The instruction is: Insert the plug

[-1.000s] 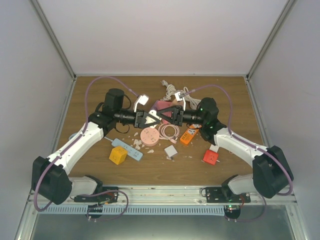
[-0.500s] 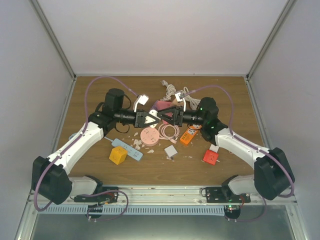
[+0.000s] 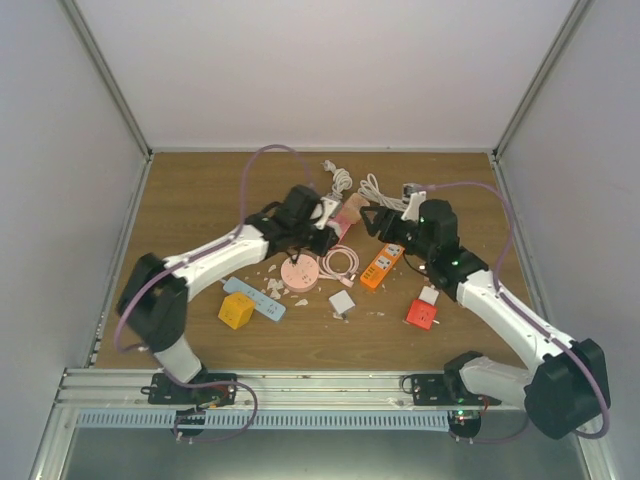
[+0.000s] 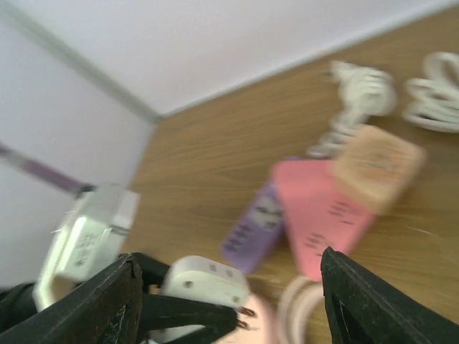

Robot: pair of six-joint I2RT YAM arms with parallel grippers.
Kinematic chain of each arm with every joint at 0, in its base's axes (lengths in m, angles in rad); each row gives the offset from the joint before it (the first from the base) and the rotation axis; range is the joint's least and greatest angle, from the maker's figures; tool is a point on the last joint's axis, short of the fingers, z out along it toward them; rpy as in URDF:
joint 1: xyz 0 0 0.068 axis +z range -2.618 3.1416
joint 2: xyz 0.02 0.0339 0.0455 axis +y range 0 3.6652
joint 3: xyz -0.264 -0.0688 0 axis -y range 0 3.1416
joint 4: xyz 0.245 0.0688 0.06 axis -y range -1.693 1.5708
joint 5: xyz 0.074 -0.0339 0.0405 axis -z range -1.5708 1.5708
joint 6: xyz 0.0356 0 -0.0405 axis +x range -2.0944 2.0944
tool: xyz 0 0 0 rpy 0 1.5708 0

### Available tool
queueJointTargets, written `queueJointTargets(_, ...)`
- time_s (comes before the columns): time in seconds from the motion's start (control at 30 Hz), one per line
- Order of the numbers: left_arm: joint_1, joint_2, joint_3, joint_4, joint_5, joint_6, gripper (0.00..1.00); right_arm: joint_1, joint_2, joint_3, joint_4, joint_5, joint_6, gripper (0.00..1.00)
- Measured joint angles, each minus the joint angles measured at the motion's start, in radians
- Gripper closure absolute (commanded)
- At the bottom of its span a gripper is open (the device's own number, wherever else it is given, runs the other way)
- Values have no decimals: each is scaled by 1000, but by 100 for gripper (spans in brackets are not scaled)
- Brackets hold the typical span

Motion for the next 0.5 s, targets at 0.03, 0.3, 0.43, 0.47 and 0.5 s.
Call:
queueJointTargets(0.03,-24,38,27,-3,-56,12,100,-16,-5,-9,-35,47,3,31)
queueJointTargets(0.3,-142,315,262,-53,-402,139,100,-114,-48,-135,-190,177,31,31)
queueJointTargets(0.43,-141,378,322,-81,-494,184,100,-145,-84,-173,-208,180,37,31)
queueJointTargets(0.47,-139,386,330,-85,-506,195,100,-151,-89,-177,-211,180,37,31)
queueJointTargets(0.5,-138,394,337,-89,-518,208,100,-158,-90,-180,-211,180,37,31)
